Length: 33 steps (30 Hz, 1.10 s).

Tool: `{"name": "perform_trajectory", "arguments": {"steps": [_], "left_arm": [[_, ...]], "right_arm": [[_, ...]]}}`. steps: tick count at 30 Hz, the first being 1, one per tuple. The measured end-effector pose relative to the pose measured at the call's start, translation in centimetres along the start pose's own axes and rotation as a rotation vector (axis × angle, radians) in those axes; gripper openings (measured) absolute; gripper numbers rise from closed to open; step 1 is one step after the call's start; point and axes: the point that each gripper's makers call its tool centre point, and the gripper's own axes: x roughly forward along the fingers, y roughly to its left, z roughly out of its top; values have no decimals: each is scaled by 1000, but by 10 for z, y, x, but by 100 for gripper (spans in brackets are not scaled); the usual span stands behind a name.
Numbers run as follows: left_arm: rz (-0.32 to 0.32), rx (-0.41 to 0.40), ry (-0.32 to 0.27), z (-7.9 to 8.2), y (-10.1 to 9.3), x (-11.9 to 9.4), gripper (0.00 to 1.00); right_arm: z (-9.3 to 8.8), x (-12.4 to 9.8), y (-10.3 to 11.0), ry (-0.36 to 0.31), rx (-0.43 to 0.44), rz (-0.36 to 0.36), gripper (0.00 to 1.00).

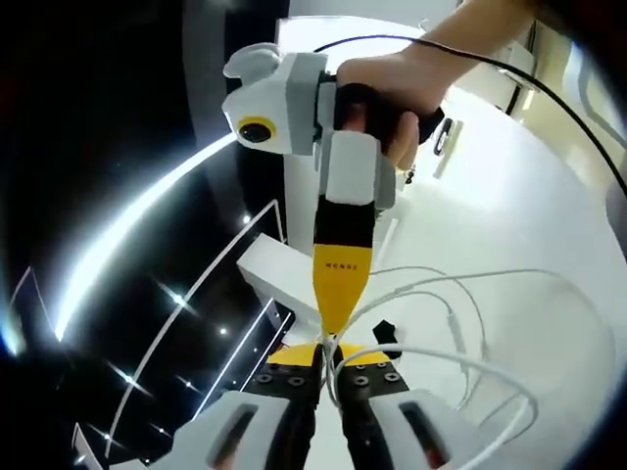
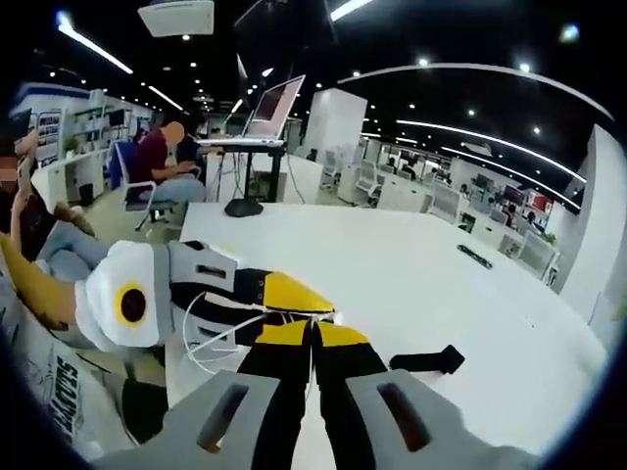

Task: Peel open the Velcro strap on the desktop, arrange the wired earphones neatly onto it, and close the Velcro strap to secure them.

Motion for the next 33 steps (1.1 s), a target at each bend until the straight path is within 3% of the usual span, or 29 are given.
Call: {"name": "perform_trajectory", "arguments": {"steps": [10,15,20,26,28,33], "left_arm": [[-4,1,0,0,-1,0,9],[-16,-36,-9,0,0,0,9],[-76,-84,-11,1,-7,3,8],[-140,-102,52,-6,-11,10,8],[-180,-92,100,-9,-11,14,8],[-230,-93,152,3,3,27,8]], "right_arm": [[-1,1,4,-15,2,16,4],[5,-7,1,-92,14,-9,5],[14,-20,-4,-174,28,-38,5],[15,-31,10,-251,85,7,5],[11,-37,16,-269,86,2,5],[5,-52,24,-319,86,-27,5]]}}
